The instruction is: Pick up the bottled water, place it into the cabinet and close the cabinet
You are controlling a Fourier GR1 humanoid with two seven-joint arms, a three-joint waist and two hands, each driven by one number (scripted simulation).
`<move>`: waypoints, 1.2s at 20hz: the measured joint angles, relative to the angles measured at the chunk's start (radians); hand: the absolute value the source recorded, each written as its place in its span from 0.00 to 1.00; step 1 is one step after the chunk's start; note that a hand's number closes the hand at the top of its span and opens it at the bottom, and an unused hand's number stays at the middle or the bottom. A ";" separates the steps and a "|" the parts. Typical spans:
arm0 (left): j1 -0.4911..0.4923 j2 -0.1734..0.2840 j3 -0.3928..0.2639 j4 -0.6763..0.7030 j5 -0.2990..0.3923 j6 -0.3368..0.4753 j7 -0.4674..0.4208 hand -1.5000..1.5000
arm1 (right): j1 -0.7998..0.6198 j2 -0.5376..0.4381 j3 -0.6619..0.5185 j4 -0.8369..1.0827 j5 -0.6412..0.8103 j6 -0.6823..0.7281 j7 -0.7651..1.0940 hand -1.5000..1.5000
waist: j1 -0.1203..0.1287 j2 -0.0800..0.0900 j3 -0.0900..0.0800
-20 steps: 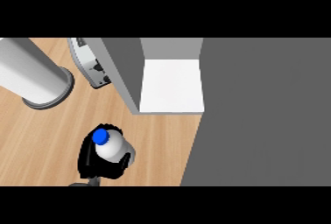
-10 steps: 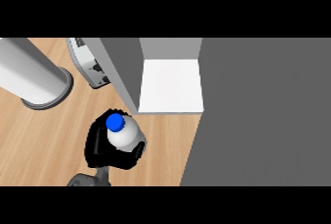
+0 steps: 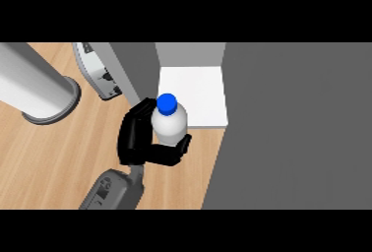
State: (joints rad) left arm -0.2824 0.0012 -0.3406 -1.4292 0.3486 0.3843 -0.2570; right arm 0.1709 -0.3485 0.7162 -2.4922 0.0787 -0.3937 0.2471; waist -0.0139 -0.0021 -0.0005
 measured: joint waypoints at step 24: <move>-0.586 -0.001 0.132 0.631 -0.043 0.182 -0.023 1.00 | 0.020 -0.032 -0.014 0.006 -0.021 0.003 -0.067 0.00 | -0.017 0.006 0.000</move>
State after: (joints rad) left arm -0.8686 0.0003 -0.2081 -0.7978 0.3051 0.5664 -0.2802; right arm 0.1909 -0.3801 0.7025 -2.4865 0.0578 -0.3906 0.1805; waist -0.0310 0.0038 -0.0003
